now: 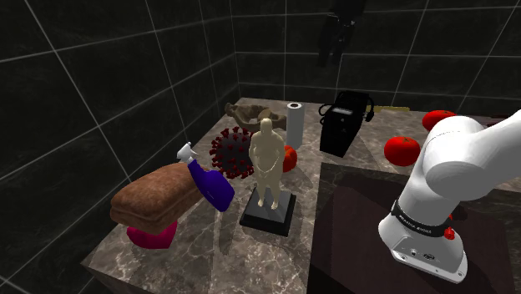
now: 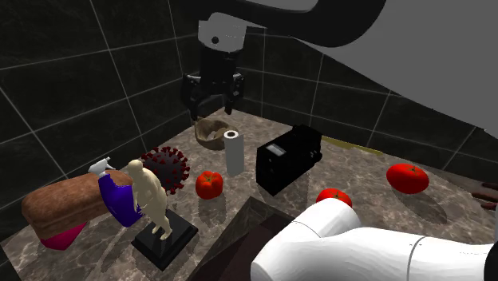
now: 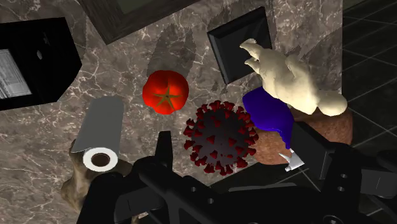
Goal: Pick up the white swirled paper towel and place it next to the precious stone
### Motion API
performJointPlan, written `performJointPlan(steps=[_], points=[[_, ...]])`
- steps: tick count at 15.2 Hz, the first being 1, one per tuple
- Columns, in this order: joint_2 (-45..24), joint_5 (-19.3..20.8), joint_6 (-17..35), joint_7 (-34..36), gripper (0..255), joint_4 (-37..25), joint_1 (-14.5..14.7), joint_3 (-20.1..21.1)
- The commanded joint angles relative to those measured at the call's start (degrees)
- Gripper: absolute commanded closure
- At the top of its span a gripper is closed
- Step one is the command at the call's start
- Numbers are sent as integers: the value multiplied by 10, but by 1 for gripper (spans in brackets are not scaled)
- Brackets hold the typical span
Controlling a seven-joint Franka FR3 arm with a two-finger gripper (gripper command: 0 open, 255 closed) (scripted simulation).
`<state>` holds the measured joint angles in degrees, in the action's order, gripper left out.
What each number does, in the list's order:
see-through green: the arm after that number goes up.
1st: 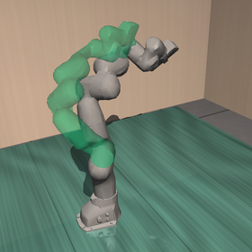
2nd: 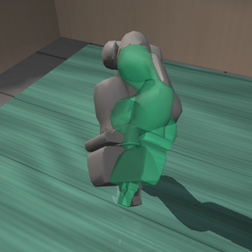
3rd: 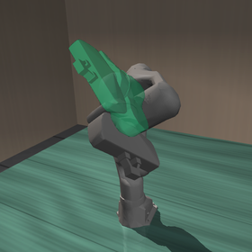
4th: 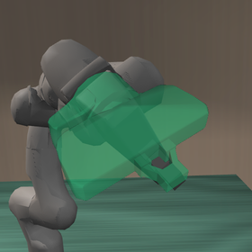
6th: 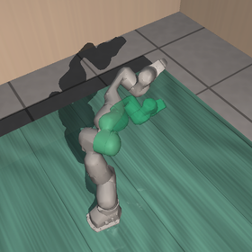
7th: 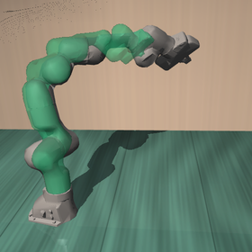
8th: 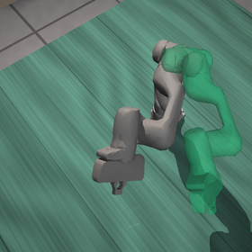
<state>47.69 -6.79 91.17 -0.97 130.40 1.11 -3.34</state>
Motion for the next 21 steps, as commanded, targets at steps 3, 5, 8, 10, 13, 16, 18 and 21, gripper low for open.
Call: performJointPlan(steps=[3,5,8,10,13,16,18,21], points=[[-24,12,29,-11,0,10,-4,-5],[-51,23,58,-21,0,17,-8,-11],[-95,39,101,-35,0,23,-15,-19],[-126,49,129,-43,0,24,-19,-25],[-177,64,170,-54,0,21,-25,-33],[-231,77,209,-65,0,11,-31,-42],[-268,85,233,-71,0,1,-35,-48],[-326,96,266,-79,0,-19,-42,-57]])
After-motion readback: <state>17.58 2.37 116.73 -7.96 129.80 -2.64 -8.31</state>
